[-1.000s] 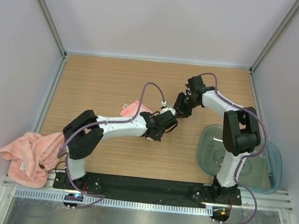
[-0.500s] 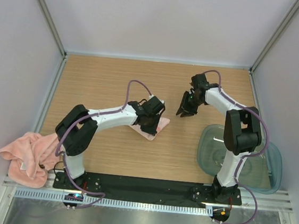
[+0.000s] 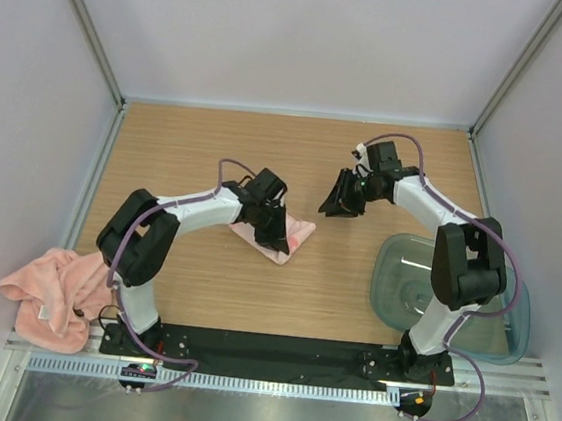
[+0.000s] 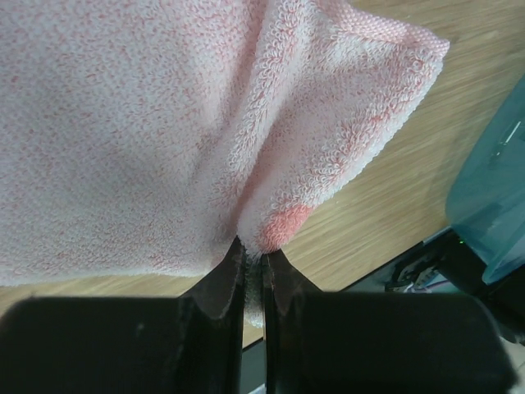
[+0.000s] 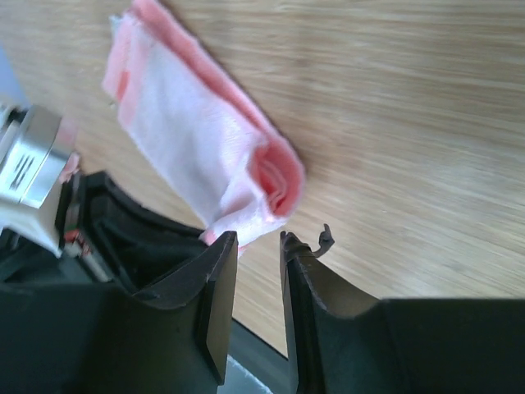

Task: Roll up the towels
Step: Roll the towel

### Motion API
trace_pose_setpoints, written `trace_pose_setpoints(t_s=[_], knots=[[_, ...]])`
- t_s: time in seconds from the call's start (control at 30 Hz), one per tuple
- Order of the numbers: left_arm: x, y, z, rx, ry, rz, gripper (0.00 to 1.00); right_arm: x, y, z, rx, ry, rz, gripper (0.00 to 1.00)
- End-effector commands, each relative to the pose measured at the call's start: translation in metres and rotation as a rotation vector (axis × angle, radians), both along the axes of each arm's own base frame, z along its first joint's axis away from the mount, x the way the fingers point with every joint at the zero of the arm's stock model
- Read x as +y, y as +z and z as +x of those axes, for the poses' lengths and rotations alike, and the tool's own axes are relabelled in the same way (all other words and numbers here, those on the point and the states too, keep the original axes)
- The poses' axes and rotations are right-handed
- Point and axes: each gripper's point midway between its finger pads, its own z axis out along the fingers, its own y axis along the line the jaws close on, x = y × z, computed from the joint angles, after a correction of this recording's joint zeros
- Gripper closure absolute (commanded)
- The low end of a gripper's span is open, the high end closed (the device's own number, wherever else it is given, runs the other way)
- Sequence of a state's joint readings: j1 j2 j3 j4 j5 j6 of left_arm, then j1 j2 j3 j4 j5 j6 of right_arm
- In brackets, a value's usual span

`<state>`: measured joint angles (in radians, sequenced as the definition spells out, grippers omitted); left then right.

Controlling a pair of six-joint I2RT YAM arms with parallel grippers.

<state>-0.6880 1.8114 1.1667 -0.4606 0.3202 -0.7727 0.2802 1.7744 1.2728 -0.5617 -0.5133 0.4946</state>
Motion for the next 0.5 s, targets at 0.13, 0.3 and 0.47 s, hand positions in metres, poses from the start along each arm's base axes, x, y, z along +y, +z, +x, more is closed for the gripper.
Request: trace_pose_setpoints(t_s=[0.13, 0.3, 0.47], knots=[[-0.002, 0.007, 0.005, 0.091, 0.058, -0.092, 1.00, 0.033, 0.038, -0.015, -0.105, 0.117, 0.253, 0.66], [0.012, -0.014, 0.006, 0.145, 0.087, -0.045, 1.00, 0.048, 0.029, -0.035, -0.096, 0.182, 0.297, 0.74], [0.021, -0.030, 0.009, 0.176, 0.095, -0.009, 1.00, 0.062, 0.024, -0.045, -0.102, 0.223, 0.314, 0.82]])
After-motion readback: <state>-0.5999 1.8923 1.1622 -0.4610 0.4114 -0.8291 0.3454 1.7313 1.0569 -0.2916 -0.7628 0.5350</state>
